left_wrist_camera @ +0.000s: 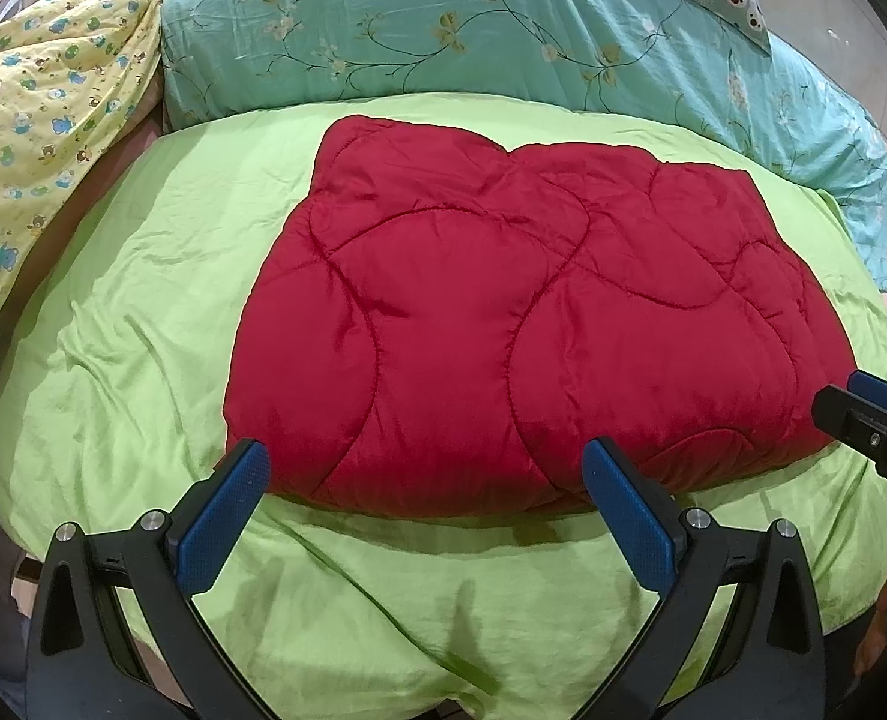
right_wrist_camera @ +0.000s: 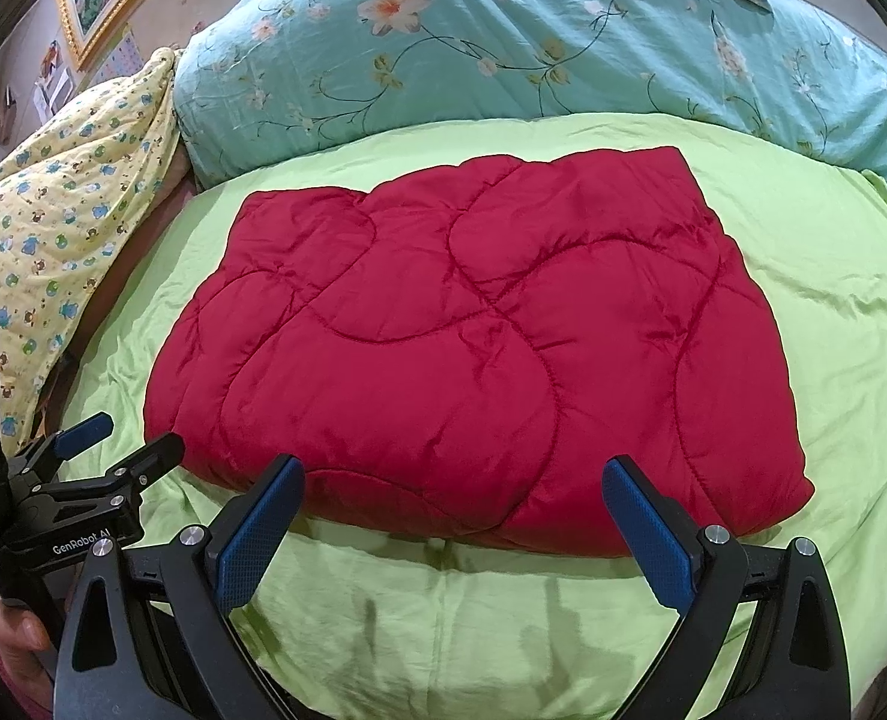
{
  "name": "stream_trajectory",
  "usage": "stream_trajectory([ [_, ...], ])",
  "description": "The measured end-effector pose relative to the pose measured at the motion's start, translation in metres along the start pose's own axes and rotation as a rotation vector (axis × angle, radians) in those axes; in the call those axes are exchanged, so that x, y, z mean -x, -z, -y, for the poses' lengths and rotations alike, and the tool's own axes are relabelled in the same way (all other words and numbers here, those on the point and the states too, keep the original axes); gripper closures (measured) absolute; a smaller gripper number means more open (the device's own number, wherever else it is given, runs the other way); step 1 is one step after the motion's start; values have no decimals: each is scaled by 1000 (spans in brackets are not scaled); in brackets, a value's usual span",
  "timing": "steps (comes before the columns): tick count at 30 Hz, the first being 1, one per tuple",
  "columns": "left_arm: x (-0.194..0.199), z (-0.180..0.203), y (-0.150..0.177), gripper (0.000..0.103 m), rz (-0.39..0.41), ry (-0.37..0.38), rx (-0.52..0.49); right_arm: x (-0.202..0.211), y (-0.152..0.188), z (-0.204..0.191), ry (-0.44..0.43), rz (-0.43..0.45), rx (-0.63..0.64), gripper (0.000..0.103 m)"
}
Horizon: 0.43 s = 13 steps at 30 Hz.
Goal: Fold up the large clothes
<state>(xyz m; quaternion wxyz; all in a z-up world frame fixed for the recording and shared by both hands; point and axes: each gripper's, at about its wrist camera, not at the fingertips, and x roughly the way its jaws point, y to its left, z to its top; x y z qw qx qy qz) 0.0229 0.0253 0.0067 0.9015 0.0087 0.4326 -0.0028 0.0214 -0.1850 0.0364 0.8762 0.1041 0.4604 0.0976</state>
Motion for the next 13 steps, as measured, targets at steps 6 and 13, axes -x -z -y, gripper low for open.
stream_trajectory([
  [6,-3,0,-2,0,-7,4,1,-1,0,1,2,-2,-2,3],
  [13,-6,0,-3,0,-6,55,4,-5,1,9,2,-8,-20,3],
])
